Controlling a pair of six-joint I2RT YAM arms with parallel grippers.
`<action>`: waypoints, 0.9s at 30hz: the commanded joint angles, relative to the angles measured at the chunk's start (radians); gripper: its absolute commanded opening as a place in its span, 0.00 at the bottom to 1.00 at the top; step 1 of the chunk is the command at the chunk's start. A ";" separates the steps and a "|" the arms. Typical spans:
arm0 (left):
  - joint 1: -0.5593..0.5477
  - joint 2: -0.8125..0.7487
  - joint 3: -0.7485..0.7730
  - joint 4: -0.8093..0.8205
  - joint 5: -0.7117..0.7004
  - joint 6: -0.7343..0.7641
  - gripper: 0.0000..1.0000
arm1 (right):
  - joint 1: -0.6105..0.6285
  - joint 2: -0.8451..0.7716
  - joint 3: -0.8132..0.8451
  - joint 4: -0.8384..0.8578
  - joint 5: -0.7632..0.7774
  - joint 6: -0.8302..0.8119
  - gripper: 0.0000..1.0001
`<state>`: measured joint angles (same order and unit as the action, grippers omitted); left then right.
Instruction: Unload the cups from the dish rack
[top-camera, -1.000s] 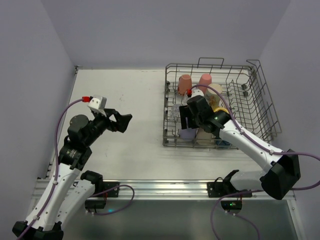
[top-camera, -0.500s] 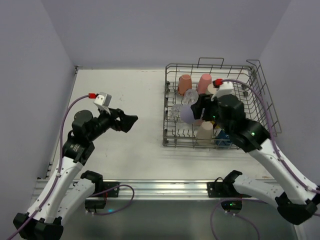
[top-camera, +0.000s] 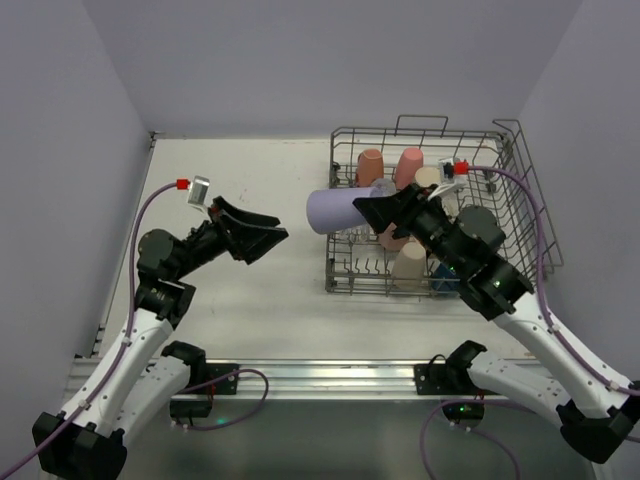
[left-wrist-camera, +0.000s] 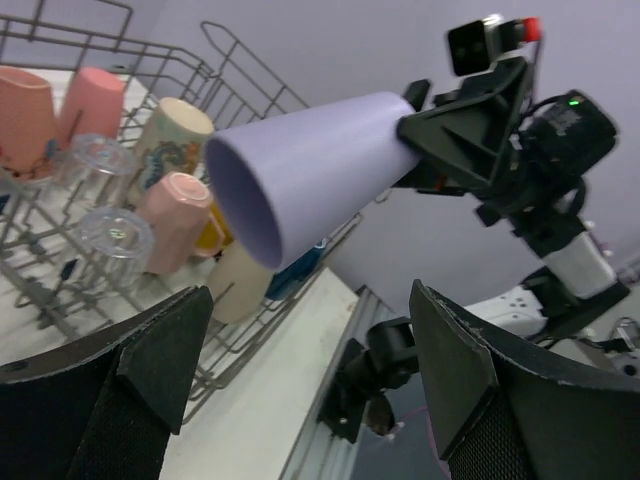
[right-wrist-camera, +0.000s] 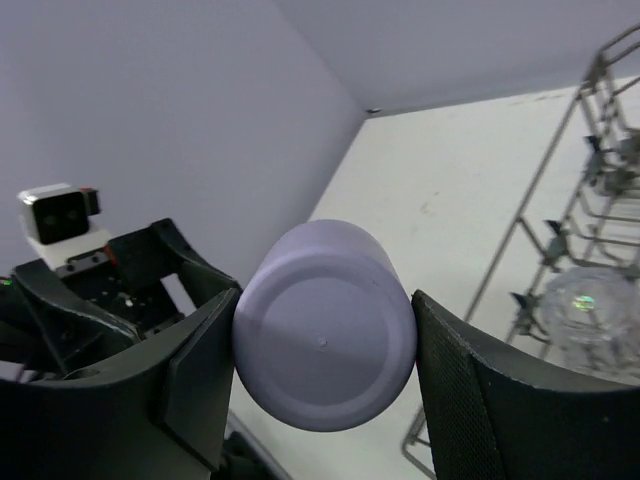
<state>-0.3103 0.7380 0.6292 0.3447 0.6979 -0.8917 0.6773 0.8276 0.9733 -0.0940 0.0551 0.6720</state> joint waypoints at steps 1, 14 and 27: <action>-0.006 0.003 -0.028 0.235 0.087 -0.200 0.87 | -0.005 0.048 -0.007 0.285 -0.208 0.179 0.19; -0.015 0.031 -0.033 0.270 0.098 -0.240 0.69 | -0.005 0.205 -0.076 0.510 -0.397 0.334 0.20; -0.016 0.061 0.084 0.012 -0.096 -0.041 0.00 | -0.005 0.340 -0.111 0.576 -0.483 0.379 0.75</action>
<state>-0.3218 0.7742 0.6056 0.5331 0.7265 -1.1141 0.6582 1.1526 0.8661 0.4946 -0.3862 1.0721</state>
